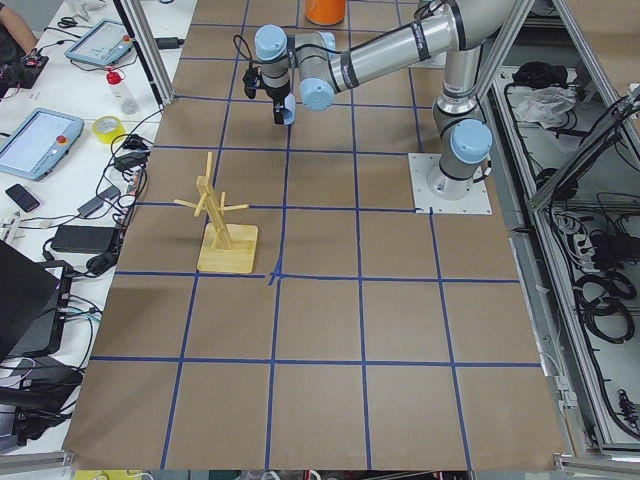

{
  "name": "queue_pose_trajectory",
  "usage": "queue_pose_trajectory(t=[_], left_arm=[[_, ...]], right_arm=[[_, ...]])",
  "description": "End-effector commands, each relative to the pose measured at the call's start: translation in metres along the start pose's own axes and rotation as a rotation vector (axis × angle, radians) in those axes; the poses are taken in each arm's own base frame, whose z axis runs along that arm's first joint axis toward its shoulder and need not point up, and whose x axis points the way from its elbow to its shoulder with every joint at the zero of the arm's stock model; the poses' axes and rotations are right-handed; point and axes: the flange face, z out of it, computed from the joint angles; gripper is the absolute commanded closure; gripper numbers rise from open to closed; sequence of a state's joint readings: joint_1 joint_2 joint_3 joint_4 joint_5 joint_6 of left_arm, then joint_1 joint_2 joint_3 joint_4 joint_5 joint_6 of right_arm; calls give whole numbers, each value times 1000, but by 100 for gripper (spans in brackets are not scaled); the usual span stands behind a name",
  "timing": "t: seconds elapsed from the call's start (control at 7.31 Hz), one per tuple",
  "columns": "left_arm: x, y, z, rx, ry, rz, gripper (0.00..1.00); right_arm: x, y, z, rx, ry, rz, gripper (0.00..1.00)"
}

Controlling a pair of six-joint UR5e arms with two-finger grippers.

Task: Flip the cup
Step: 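Raise the right gripper away while the left gripper reaches toward the cup, then close the left gripper around the lying white cup's body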

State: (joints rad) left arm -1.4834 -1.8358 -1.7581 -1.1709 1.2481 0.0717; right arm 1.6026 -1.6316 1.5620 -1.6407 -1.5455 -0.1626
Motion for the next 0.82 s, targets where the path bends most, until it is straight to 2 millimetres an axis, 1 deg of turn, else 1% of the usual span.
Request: queue_pose_trajectory(t=[0.0,0.14,0.41,0.55,0.68], left_arm=[[6,-8,44,-70,207,-85,0],[9,-13,60,-70,213,-74,0],[32,-20,99,-45,208,-19,0],[30,-22,115,-71,208,-44,0],[33,-21,126,-87,214,-45,0]], right_arm=[[-1,1,1,-5,-9,105,0],[-2,1,1,-5,-11,107,0],[0,2,3,-18,-4,111,0],[5,-1,3,-5,4,119,0],[11,0,5,-20,3,132,0]])
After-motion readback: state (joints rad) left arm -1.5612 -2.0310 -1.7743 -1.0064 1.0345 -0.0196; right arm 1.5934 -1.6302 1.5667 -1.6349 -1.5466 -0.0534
